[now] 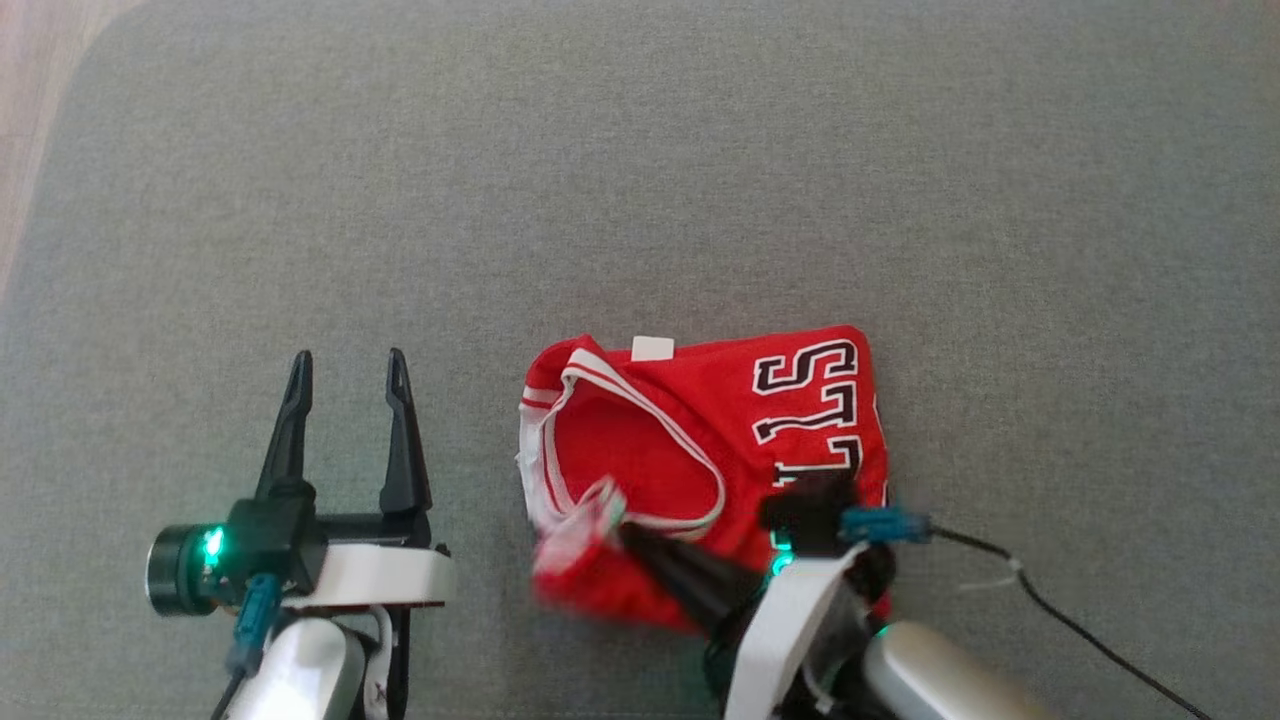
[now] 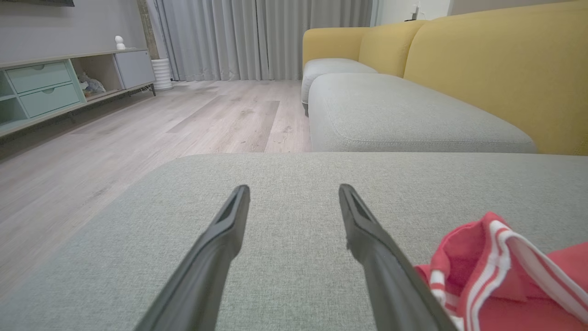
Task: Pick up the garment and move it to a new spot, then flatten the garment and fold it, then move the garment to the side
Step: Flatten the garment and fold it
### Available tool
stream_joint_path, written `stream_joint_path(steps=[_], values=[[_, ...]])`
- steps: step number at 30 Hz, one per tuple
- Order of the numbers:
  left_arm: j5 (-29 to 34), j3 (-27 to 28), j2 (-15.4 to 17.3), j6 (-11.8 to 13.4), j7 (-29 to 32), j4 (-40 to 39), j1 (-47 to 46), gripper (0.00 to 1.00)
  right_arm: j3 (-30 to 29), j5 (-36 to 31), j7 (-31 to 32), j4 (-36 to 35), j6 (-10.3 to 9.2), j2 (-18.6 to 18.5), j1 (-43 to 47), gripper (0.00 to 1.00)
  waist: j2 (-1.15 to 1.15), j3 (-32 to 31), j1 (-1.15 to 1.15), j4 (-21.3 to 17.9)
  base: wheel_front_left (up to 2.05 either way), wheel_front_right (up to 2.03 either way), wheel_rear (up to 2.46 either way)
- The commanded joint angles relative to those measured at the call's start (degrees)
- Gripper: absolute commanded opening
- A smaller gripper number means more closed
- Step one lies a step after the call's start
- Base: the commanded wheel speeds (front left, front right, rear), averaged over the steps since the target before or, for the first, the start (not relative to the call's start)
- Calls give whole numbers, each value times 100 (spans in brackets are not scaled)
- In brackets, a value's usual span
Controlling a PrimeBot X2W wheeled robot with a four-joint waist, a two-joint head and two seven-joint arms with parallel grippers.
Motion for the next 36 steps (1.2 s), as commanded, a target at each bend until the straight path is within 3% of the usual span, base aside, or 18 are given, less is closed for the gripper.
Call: stream_joint_path(steps=[1, 7, 11, 13, 14, 15, 16, 20, 25, 29, 36], values=[[-15, 147, 55, 8, -66, -158, -201, 100, 131, 70, 35, -209, -4, 4, -91, 0, 0, -1, 0, 3, 0, 0, 0], [-43, 133, 44, 12, -92, -149, -202, 100, 595, 482, 236, -650, -4, -157, -279, 0, 0, 13, 0, 28, 0, 0, 0], [-69, 156, 52, 31, -114, -149, -181, 100, 539, 302, -317, -1297, -4, -429, -509, 0, 0, 51, 0, -6, 0, 0, 0], [-81, 169, 54, 42, -126, -147, -178, 100, 241, 104, -735, -1540, -4, -577, -537, 0, 0, 64, 0, -31, 0, 0, 0], [-83, 175, 56, 49, -132, -145, -180, 100, -18, -37, -959, -1615, -4, -640, -519, 5, 0, 63, 0, -46, 0, 0, 0], [-82, 178, 58, 55, -137, -144, -182, 100, -310, -178, -1127, -1647, -4, -692, -467, 86, 0, 58, 0, -59, 0, 0, 0], [-83, 182, 60, 62, -142, -142, -183, 100, -644, -350, -1240, -1647, -4, -744, -394, 100, 0, 49, 0, -72, 0, 0, 0], [-78, 206, 99, 92, -158, -141, -160, 100, -2174, -937, -1514, -1670, -4, -699, 30, 100, 0, -5, 0, -151, 0, 0, 0], [-62, 239, 209, 130, -129, -157, -115, 100, -3948, -1543, -1341, -1799, -4, -461, 743, 100, 0, -132, 0, -271, 0, 0, 0], [-59, 252, 302, 130, -99, -215, -59, 100, -4408, -1771, -1101, -2002, -4, -299, 1114, 100, 0, -270, 0, -328, 0, 0, 0], [-66, 189, 422, 152, 32, -155, 253, 100, -4433, -2021, -792, -2268, -4, -28, 1583, 100, 0, -680, 0, -422, 0, 0, 0]])
